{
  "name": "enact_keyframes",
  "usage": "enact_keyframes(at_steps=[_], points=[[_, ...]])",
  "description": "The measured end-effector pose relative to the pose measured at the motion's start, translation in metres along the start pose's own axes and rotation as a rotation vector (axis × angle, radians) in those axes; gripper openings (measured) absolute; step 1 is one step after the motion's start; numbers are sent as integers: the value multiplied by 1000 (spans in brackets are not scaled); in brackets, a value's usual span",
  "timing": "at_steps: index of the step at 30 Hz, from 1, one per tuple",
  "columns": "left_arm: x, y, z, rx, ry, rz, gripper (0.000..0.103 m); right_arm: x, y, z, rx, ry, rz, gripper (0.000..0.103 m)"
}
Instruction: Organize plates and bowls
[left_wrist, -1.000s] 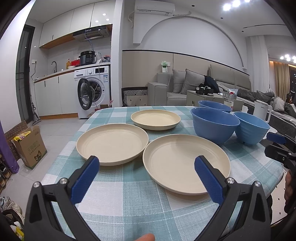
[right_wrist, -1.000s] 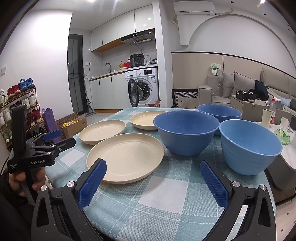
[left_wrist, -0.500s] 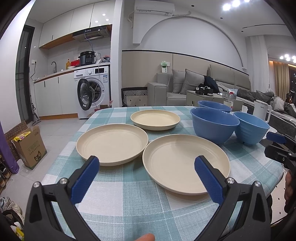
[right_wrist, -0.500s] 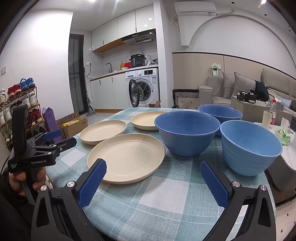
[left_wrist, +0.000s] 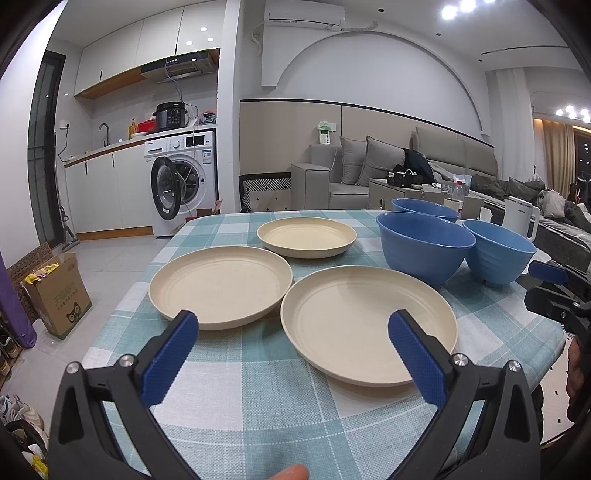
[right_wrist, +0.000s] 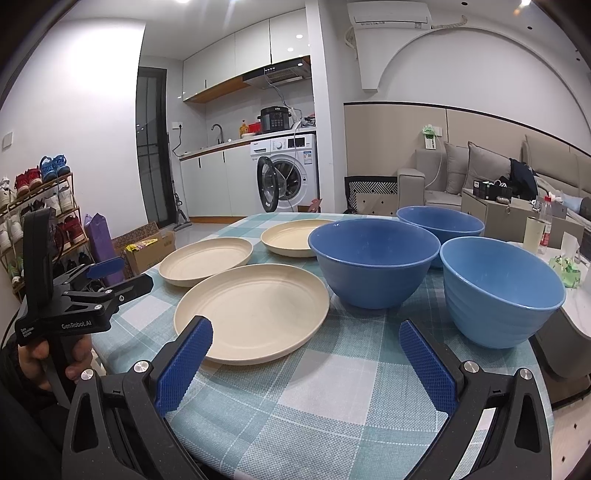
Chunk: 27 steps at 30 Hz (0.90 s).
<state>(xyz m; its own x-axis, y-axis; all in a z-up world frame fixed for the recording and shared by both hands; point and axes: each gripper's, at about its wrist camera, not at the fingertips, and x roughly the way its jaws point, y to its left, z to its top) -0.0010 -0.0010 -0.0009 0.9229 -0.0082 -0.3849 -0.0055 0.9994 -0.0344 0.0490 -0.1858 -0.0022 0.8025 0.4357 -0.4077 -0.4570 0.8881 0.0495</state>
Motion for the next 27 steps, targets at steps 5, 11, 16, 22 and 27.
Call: enact_keyframes(at_steps=[5, 11, 16, 22, 27], points=[[2, -2, 0, 7, 11, 0, 103, 1, -1, -1, 3, 2, 0, 103], [3, -4, 0, 11, 13, -27, 103, 1, -2, -1, 3, 0, 1, 103], [-1, -7, 0, 28, -13, -32, 103, 1, -2, -1, 5, 1, 4, 103], [-3, -7, 2, 25, -32, -55, 103, 2, -3, 0, 2, -1, 6, 103], [-3, -7, 3, 24, -35, -45, 103, 4, -3, 0, 3, 6, 19, 103]])
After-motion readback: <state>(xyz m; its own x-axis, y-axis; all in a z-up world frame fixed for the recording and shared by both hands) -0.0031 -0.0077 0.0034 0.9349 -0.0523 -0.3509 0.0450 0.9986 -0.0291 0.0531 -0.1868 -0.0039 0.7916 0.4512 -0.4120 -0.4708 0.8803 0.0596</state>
